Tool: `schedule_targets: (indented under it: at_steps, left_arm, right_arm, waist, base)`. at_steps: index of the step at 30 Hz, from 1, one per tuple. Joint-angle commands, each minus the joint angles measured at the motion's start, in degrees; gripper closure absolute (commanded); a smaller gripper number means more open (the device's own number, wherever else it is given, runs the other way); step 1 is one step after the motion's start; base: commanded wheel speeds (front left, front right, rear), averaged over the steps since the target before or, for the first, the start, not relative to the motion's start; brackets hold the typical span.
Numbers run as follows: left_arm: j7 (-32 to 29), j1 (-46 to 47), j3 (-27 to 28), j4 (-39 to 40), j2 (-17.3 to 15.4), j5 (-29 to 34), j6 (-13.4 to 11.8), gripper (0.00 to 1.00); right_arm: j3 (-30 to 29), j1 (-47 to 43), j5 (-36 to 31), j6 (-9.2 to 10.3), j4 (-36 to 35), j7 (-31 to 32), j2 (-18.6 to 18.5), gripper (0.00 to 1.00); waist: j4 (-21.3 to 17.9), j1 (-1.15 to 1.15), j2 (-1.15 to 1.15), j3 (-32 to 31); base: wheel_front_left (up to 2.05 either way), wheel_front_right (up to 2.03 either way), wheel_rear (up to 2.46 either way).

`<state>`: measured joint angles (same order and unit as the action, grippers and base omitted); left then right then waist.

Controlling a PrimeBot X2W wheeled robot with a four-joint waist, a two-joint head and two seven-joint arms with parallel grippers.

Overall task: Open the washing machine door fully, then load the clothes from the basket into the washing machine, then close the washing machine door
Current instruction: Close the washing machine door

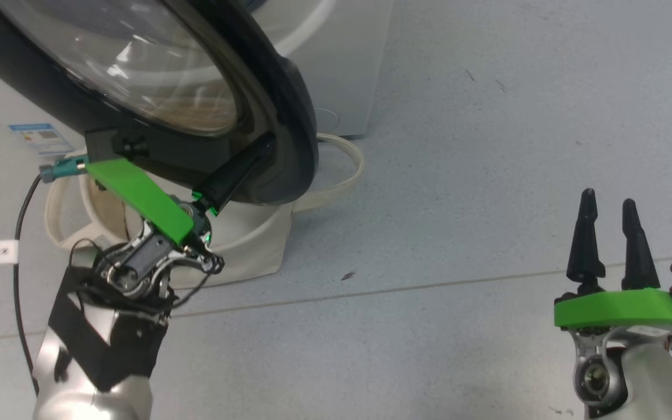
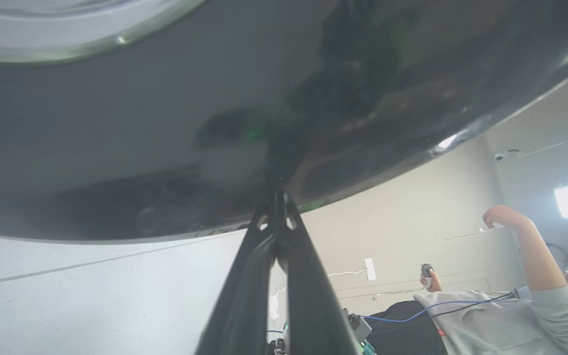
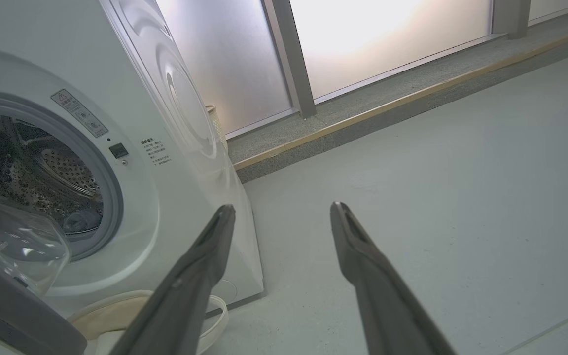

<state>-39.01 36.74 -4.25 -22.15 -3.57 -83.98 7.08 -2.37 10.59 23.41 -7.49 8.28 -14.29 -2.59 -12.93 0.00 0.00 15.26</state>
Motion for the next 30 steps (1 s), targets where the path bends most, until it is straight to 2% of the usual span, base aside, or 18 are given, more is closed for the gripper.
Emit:
schedule_targets:
  at_steps: [1, 4, 7, 10, 12, 13, 15, 17, 20, 21, 22, 24, 27, 28, 29, 30]
  left_arm:
    - [2.4, -1.0, 0.1, 5.3, -2.5, 3.0, 0.4, 1.0]
    - [9.1, -4.5, -3.7, 10.7, -5.1, 10.9, 0.4, 1.0]
    - [22.0, -7.6, -7.7, 13.8, -8.6, 22.0, 0.4, 1.0]
    - [36.0, -10.6, -10.6, 12.1, -11.6, 32.9, 0.4, 1.0]
    - [43.5, -12.3, -11.3, 9.2, -12.1, 38.7, 0.2, 1.0]
    - [43.5, -12.3, -11.3, 9.2, -12.1, 38.7, 0.2, 1.0]
    - [49.8, -13.6, -11.9, 6.8, -11.9, 43.6, -1.2, 1.0]
    - [52.8, -14.8, -11.8, 5.2, -11.5, 47.7, -3.2, 1.0]
    - [53.9, -16.9, -10.1, 5.9, -10.4, 53.8, -6.3, 1.0]
    - [54.0, -19.0, -7.4, 9.5, -8.1, 58.2, -8.0, 1.0]
    - [54.0, -19.0, -7.4, 9.5, -8.1, 58.2, -8.0, 1.0]
    - [54.0, -23.0, -4.1, 13.6, -5.6, 65.0, -9.3, 1.0]
    - [54.0, -26.2, -1.6, 15.6, -3.4, 69.7, -9.6, 1.0]
    - [54.0, -27.1, -0.9, 16.0, -2.7, 70.6, -9.3, 0.94]
    - [54.0, -27.9, -0.1, 16.5, -2.3, 71.6, -9.1, 0.34]
    - [54.0, -28.6, 0.6, 17.1, -1.9, 72.6, -8.9, 0.0]
  right_arm:
    - [2.1, 1.0, 0.5, 0.0, -2.8, -0.7, -0.3, 0.0]
    - [4.7, 0.6, 1.3, 0.0, -5.2, -0.7, -0.3, 0.0]
    - [7.2, -0.2, 0.0, 0.0, -8.2, -0.7, -0.3, 0.0]
    - [8.0, -1.2, -0.6, 0.0, -10.0, -0.7, -0.3, 0.0]
    - [8.5, -1.7, -1.0, 0.0, -10.8, -0.7, -0.3, 0.0]
    - [8.5, -1.7, -1.0, 0.0, -10.8, -0.7, -0.3, 0.0]
    - [9.0, -2.2, -1.8, 0.0, -11.4, -0.7, -0.3, 0.0]
    - [9.8, -2.8, -2.4, 0.0, -11.6, -0.7, -0.3, 0.0]
    - [10.4, -3.6, -3.1, 0.0, -11.8, -0.7, -0.3, 0.0]
    - [11.2, -4.1, -3.7, 0.0, -12.0, -0.7, -0.3, 0.0]
    - [11.2, -4.1, -3.7, 0.0, -12.0, -0.7, -0.3, 0.0]
    - [13.1, -4.6, -5.7, 0.0, -12.2, -0.7, -0.3, 0.0]
    - [14.0, -4.9, -6.3, 0.0, -12.2, -0.7, -0.3, 0.0]
    - [14.0, -5.1, -6.0, 0.0, -12.2, -0.7, -0.3, 0.0]
    - [14.0, -5.3, -5.7, 0.0, -12.2, -0.7, -0.3, 0.0]
    - [14.2, -5.5, -5.5, 0.0, -12.1, -0.7, -0.3, 0.0]
  waist:
    - [1.2, 0.0, 0.0, -0.4]
    - [3.1, 0.0, 0.0, -1.1]
    - [5.3, 0.0, 0.0, -2.0]
    - [7.6, 0.0, 0.0, -3.4]
    - [9.1, 0.0, 0.0, -4.3]
    - [9.1, 0.0, 0.0, -4.3]
    - [10.5, 0.0, 0.0, -5.4]
    - [11.8, 0.0, 0.0, -6.4]
    - [13.4, 0.0, 0.0, -7.8]
    - [14.3, 0.0, 0.0, -8.4]
    - [14.3, 0.0, 0.0, -8.4]
    - [15.0, 0.0, 0.0, -8.8]
    - [15.3, 0.0, 0.0, -9.3]
    - [15.4, 0.0, 0.0, -9.7]
    - [15.4, 0.0, 0.0, -9.9]
    - [15.4, 0.0, 0.0, -10.0]
  base:
    - [0.0, 0.0, 0.0]
    - [0.0, 0.0, 0.0]
    - [0.0, 0.0, 0.0]
    - [0.0, 0.0, 0.0]
    - [0.0, 0.0, 0.0]
    - [0.0, 0.0, 0.0]
    - [0.0, 0.0, 0.0]
    - [0.0, 0.0, 0.0]
    - [0.0, 0.0, 0.0]
    - [0.0, 0.0, 0.0]
    - [0.0, 0.0, 0.0]
    - [0.0, 0.0, 0.0]
    - [0.0, 0.0, 0.0]
    - [0.0, 0.0, 0.0]
    - [0.0, 0.0, 0.0]
    - [0.0, 0.0, 0.0]
